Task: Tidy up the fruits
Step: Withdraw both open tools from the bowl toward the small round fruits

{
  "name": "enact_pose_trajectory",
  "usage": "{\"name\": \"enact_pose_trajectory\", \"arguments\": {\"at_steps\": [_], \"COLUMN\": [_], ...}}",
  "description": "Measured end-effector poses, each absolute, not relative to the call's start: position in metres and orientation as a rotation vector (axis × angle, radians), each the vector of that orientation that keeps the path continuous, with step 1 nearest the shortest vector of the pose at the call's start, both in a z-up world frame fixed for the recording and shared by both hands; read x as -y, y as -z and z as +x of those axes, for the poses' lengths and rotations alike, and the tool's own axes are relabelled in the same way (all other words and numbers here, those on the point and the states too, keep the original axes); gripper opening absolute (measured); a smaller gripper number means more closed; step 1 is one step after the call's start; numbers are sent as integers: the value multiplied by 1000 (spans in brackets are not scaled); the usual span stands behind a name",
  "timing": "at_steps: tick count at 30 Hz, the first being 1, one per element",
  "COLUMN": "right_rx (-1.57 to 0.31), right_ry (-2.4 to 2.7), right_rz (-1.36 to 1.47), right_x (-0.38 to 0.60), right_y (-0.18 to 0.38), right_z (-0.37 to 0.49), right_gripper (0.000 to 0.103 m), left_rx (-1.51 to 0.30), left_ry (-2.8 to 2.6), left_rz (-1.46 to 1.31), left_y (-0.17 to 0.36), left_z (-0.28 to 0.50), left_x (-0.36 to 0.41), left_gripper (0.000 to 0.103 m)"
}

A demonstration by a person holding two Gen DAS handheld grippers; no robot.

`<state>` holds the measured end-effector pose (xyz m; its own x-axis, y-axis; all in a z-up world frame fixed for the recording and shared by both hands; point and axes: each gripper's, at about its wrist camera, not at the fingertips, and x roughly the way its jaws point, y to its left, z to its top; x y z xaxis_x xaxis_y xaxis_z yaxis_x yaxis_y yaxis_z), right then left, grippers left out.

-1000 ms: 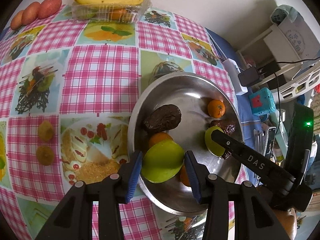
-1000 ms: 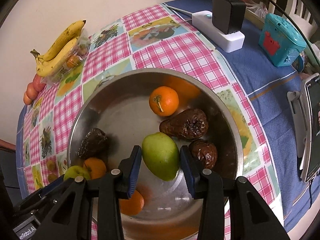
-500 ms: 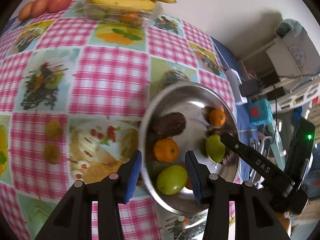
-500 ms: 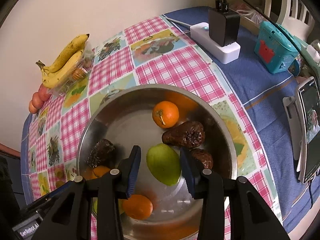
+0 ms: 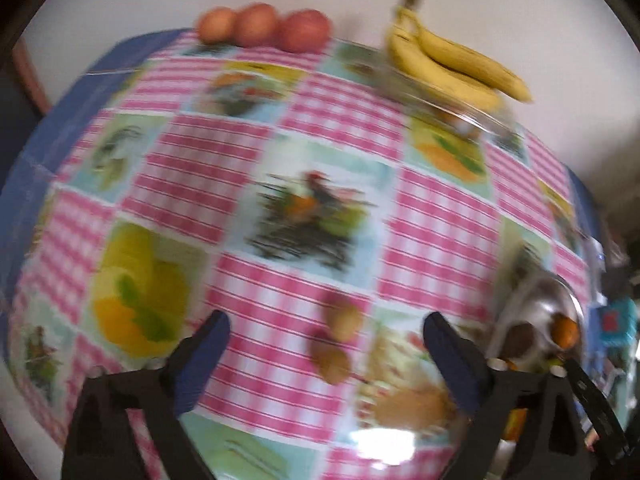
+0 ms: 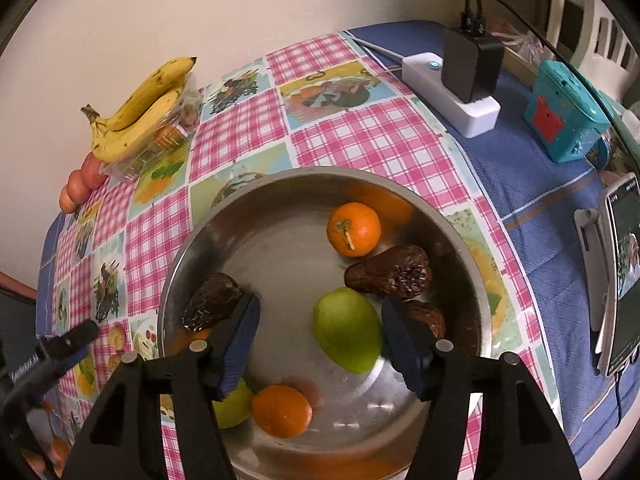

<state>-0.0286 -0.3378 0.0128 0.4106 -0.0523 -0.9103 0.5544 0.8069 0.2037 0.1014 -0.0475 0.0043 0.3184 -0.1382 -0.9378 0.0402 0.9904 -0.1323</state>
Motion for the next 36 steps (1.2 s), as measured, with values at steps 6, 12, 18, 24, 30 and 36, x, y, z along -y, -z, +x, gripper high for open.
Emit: {"name": "enact_pose_trajectory", "arguments": {"at_steps": [6, 12, 18, 24, 30, 36], "right_rx": [-1081, -1025, -996, -988, -1037, -1052], "right_ry": [391, 385, 389, 334, 242, 168], "right_rz": [479, 443, 411, 385, 311, 290], "right_x": [326, 313, 299, 272, 226, 191], "right_y": [-13, -19, -22, -25, -24, -27], "right_z": [-23, -21, -14, -1, 23, 37], "right_gripper": [91, 94, 95, 95, 95, 94], "left_rx": [-1164, -1121, -1077, -1065, -1058, -1061], "left_ry": [22, -14, -36, -48, -119, -169], "left_rz": [-25, 69, 109, 137, 135, 57], "left_y": [-9, -13, -20, -22, -26, -32], "left_z": [105, 107, 111, 122, 130, 133], "left_x": [27, 22, 12, -16, -59, -100], "left_gripper": [103, 103, 103, 103, 103, 103]}}
